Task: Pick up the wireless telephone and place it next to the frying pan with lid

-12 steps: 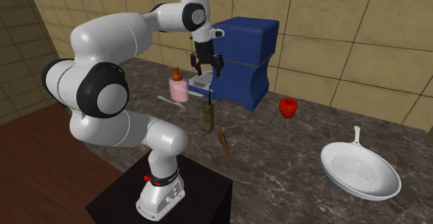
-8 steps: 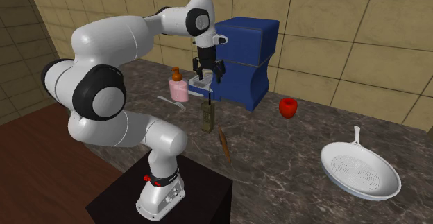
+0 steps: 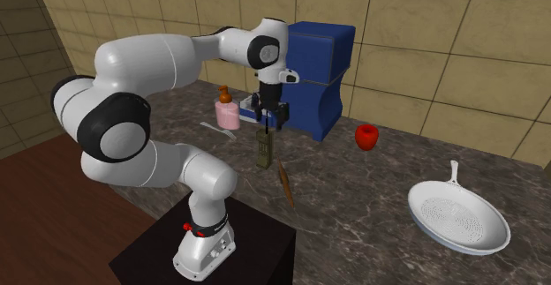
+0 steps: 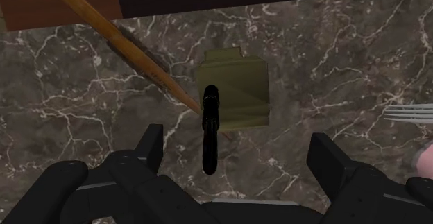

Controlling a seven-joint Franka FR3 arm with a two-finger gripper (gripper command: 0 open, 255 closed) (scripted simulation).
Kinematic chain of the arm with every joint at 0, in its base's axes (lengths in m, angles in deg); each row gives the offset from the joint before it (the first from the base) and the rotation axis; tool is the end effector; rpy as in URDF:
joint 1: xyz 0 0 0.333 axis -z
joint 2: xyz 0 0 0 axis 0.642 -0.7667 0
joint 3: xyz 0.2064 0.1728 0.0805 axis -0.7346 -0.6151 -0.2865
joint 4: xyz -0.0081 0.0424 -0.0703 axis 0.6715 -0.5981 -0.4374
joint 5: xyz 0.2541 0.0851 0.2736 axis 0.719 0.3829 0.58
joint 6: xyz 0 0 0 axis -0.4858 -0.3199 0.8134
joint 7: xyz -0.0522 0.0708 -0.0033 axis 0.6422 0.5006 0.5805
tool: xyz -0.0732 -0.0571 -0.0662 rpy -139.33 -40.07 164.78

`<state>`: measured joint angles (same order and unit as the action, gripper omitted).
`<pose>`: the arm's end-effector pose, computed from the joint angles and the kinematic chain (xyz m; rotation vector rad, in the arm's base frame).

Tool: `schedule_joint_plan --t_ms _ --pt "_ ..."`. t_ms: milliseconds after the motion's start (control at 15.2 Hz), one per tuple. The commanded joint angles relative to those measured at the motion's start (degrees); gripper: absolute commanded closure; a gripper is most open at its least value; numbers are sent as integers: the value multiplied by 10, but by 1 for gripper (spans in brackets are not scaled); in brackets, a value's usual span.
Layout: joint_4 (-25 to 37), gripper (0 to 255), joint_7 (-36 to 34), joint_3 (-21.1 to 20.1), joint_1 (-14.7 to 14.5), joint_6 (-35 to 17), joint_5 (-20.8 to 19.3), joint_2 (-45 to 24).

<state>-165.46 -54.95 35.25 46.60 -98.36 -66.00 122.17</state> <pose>0.2892 -0.0912 0.5053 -3.1019 0.3133 0.1337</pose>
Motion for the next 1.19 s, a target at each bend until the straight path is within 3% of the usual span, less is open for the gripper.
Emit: schedule_joint_plan --t_ms 0,264,726,792,1122 --pt "-17 0 -2 1 2 -10 0 6" --pt "-48 0 -2 3 3 -35 -3 12" --pt "-48 0 -2 3 3 -35 -3 12" --pt "-48 255 -2 3 3 -35 -3 12" --pt "-48 255 -2 3 3 -34 -3 12"
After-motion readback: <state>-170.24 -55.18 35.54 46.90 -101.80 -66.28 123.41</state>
